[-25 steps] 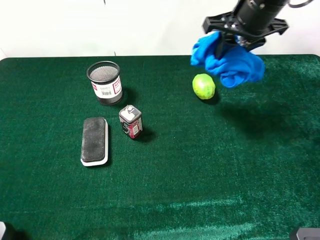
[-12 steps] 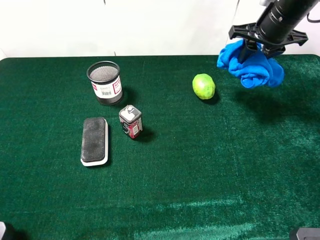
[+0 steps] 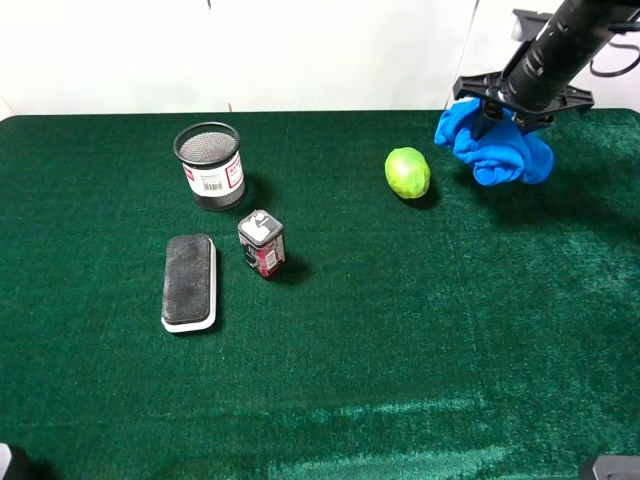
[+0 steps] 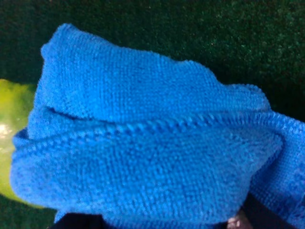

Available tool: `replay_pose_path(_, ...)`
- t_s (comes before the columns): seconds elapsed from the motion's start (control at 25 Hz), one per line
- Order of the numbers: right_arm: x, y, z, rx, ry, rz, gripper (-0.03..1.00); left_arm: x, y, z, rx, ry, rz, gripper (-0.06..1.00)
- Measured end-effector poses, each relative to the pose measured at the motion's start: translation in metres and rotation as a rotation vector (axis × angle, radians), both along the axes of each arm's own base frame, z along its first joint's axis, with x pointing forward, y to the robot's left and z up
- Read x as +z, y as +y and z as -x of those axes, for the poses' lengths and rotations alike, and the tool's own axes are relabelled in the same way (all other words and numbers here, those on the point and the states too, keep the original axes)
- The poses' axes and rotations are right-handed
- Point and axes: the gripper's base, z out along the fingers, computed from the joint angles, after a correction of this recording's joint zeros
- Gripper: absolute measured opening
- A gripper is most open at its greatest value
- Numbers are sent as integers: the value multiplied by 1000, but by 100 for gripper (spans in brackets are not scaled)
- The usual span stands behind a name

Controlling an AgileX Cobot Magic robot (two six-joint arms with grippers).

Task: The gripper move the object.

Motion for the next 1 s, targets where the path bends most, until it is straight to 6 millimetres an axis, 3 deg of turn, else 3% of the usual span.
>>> replay_pose_path(0.56,-28,1,-12,-28,-19,-3,30,0,0,0,0,0,0,99)
replay_pose_path(1.0,-30,-3,-15,-15,-46,47,30,0,0,0,0,0,0,99)
